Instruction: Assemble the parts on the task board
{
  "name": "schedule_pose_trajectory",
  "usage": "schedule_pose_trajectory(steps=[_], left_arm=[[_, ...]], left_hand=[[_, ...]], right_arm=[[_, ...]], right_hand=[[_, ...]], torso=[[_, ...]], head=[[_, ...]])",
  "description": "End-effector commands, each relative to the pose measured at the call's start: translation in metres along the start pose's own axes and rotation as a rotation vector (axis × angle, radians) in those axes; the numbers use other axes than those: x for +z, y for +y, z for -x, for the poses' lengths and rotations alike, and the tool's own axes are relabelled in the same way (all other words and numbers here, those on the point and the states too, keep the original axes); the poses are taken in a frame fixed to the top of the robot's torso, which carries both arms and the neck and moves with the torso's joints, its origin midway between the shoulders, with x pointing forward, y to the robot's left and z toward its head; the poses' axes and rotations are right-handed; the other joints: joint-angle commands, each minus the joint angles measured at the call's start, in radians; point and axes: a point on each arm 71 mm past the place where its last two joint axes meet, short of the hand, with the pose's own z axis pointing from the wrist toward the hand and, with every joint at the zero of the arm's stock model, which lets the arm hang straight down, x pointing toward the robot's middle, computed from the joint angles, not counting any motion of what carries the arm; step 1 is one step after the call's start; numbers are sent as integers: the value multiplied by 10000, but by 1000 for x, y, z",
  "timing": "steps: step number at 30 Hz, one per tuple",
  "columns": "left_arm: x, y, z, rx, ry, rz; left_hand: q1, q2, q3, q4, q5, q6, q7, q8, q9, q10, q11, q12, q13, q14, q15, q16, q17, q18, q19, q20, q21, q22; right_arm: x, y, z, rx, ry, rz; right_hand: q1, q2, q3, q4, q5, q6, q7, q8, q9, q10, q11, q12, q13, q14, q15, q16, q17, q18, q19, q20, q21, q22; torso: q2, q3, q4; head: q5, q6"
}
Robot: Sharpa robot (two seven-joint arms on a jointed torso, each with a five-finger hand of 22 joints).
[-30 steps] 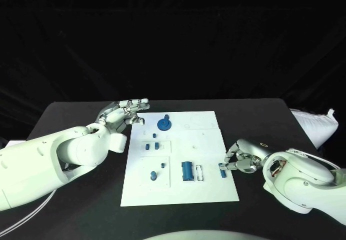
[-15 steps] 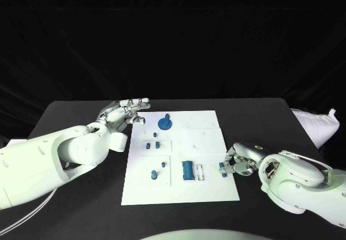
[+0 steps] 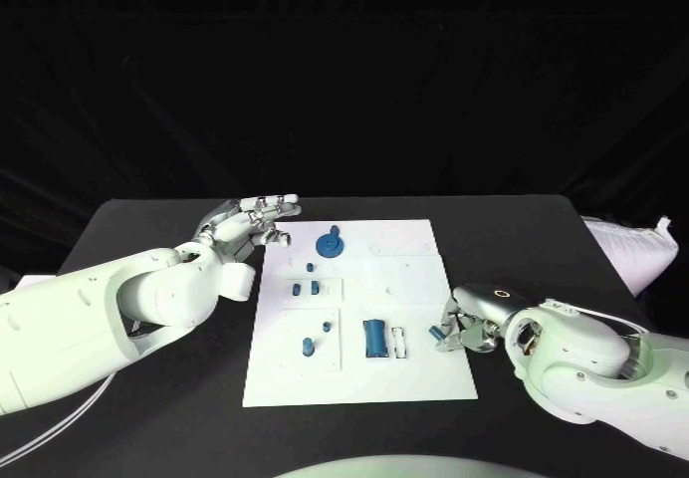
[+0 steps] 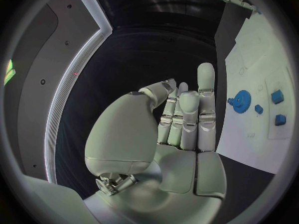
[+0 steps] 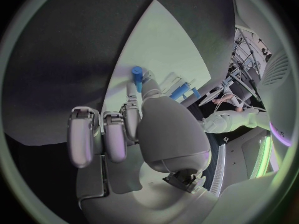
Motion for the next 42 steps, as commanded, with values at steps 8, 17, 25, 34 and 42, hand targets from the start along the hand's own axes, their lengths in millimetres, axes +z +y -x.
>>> schedule_pose_trajectory(steps=[8,17,25,34,42], left_arm=[[0,0,-2,-99,189,-37],[0,0,-3,-102,199,-38],[1,0,-3,-102,200,-30],[1,0,-4,-105,211,-20],[1,0,-5,-117,246,-12]], left_hand=[[-11,80,-88,-13,-48,-75,-16,42,-6,-69,3,90,-16,-85,27,27,-24,100,-81,-23,-68,-20],[-11,80,-88,-13,-48,-75,-16,42,-6,-69,3,90,-16,-85,27,27,-24,100,-81,-23,-68,-20],[-11,80,-88,-13,-48,-75,-16,42,-6,-69,3,90,-16,-85,27,27,-24,100,-81,-23,-68,-20],[-11,80,-88,-13,-48,-75,-16,42,-6,-69,3,90,-16,-85,27,27,-24,100,-81,-23,-68,-20],[-11,80,-88,-13,-48,-75,-16,42,-6,-69,3,90,-16,-85,27,27,-24,100,-81,-23,-68,-20]], right_arm=[[4,7,-22,-2300,665,272],[3,8,-22,-1192,614,190],[-2,6,-19,231,749,-49],[-4,7,-10,1556,61,-232],[-7,11,1,3345,-480,-522]], right_hand=[[1285,664,694,-629,-137,205,-10,-162,-160,195,-233,-33,-1314,936,-78,61,2199,-127,363,-67,83,902],[626,941,1275,-327,415,165,-21,-377,-272,220,-223,-86,-1322,939,-72,66,2213,-133,381,-54,105,939],[252,816,2750,-299,482,208,22,-575,-349,247,-178,-86,-1284,946,-56,83,2248,-134,389,-48,116,962],[-784,-99,4734,-223,491,434,4,-692,-322,349,-210,88,-1121,958,-52,112,2303,-145,409,-33,145,1018],[-1255,-376,4940,-29,436,495,-7,-708,-296,379,-216,116,-1088,964,-56,125,2326,-149,422,-38,161,1042]], torso=[[4,1,13],[-3,9,4],[-5,0,10],[0,3,11],[4,-8,12]], head=[[29,-29],[28,-28],[30,-11],[40,-20],[54,-23]])
